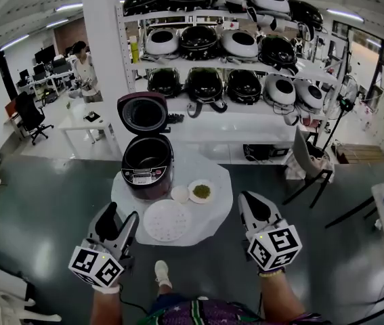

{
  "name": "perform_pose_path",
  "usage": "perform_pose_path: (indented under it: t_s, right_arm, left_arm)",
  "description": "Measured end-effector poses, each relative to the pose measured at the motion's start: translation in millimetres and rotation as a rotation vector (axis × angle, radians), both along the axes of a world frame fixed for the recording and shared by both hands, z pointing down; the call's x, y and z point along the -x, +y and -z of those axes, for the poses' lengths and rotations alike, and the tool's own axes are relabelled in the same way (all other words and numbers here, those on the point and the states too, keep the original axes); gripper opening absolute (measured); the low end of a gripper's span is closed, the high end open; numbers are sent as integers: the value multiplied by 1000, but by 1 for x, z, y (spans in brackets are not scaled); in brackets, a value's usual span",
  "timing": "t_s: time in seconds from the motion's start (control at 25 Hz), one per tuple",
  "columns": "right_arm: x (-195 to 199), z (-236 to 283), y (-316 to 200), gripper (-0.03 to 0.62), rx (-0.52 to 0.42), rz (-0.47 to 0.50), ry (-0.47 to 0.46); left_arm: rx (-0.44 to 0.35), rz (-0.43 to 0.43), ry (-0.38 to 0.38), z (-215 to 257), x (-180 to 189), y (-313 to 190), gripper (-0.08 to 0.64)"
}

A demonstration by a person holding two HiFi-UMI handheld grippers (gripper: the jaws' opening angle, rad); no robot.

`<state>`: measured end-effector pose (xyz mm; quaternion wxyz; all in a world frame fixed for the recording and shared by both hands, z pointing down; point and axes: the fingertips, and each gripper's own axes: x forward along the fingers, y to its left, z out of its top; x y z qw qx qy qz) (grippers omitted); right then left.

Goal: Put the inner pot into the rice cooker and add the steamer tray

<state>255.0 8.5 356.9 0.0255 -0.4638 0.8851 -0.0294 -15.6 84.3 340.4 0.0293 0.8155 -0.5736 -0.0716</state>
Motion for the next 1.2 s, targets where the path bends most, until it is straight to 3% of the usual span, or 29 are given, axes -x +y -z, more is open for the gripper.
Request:
perform_pose_path:
  t_s: [0.16,0.32,0.52,0.76,1.2]
  right_arm:
    - [6,-13,-7,6,10,10,17]
    - [14,-25,-15,6,24,19,25]
    - [26,-46,-31,6,57,20,44]
    - [44,-63,-50,6,86,26,74]
    - [79,-97,-81,6,158,39,119]
  left_arm:
    - [98,-21,-25,-48,1,-21,336]
    - [212,-16,-78,-102,8,-37,336]
    - [342,-18,-81,-166,23,-59,335]
    - [384,-30,-104,-218,41,-89,334]
    - [557,2,-169,-333,74,-144,328]
